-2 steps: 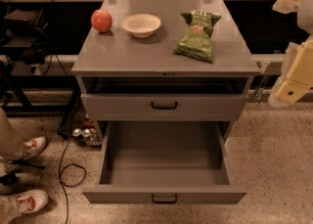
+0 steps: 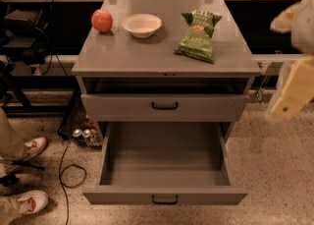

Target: Close middle drawer

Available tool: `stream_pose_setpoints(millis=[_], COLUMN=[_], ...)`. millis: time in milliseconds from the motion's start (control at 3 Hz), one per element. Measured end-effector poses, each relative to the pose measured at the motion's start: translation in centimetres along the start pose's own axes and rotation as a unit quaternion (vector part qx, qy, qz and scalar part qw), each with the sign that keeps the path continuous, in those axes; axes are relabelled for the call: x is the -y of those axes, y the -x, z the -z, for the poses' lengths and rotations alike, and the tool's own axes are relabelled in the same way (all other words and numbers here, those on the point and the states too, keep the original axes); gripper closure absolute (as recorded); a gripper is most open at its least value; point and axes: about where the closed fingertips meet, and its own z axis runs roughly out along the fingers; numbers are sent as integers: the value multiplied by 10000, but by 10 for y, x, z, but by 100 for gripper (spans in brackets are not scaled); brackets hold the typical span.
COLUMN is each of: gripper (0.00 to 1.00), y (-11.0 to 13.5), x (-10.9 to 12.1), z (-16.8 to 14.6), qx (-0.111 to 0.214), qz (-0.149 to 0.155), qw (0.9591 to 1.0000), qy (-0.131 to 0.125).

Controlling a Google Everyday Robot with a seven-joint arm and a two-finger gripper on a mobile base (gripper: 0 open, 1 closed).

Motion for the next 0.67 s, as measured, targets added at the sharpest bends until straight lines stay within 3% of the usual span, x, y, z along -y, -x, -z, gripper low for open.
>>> stream_pose_setpoints(millis=[333, 667], gripper=[0, 0], y=[-43, -75], x=[-62, -117], z=[-93, -161], qx=[-286, -318], qz=[-790, -1347], qw=[9908, 9743], qy=[1064, 1775])
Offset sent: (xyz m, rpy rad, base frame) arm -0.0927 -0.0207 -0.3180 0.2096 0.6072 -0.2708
